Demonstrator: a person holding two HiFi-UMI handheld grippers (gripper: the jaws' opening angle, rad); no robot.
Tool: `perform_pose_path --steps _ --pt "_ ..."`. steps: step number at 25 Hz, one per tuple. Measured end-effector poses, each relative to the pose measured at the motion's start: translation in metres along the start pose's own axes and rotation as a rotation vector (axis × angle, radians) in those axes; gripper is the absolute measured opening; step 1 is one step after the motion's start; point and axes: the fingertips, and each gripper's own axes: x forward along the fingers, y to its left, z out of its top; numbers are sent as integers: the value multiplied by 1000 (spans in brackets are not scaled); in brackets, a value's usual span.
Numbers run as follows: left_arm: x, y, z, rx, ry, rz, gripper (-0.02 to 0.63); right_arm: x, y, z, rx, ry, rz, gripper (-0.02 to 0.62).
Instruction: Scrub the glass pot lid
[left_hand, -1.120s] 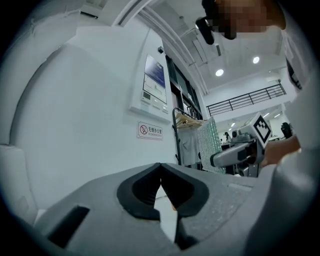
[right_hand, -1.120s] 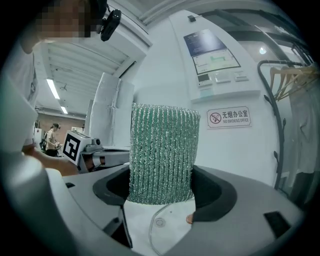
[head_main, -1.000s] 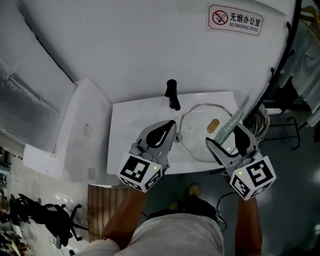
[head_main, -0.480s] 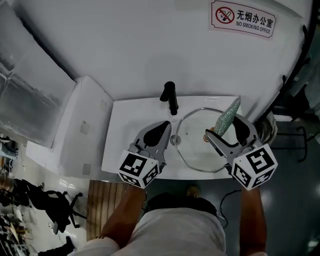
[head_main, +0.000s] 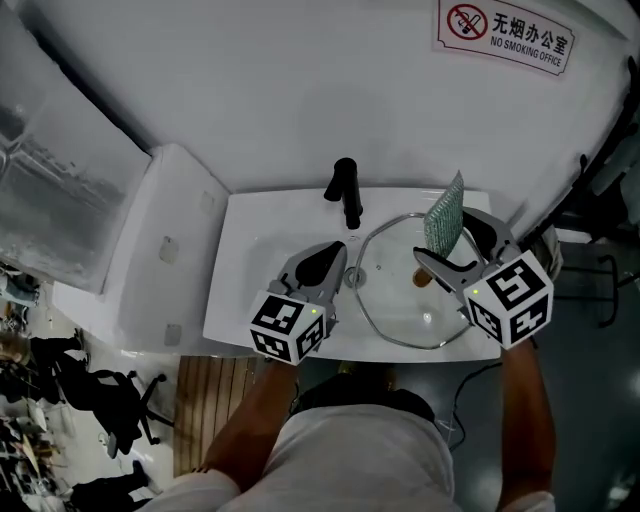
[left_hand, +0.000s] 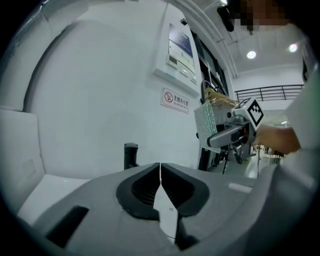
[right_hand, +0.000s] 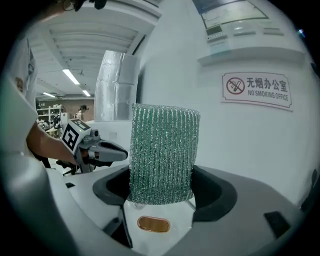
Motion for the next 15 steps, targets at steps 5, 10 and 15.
perform_pose_path --steps 5,10,15 --pt "9 16 -23 -75 71 -1 20 29 -4 -19 -93 158 57 348" --pt "19 25 -44 -140 135 -15 27 55 -9 -37 -197 298 118 348" --pt "25 30 -66 -220 209 -46 128 73 -10 -59 -287 435 190 348"
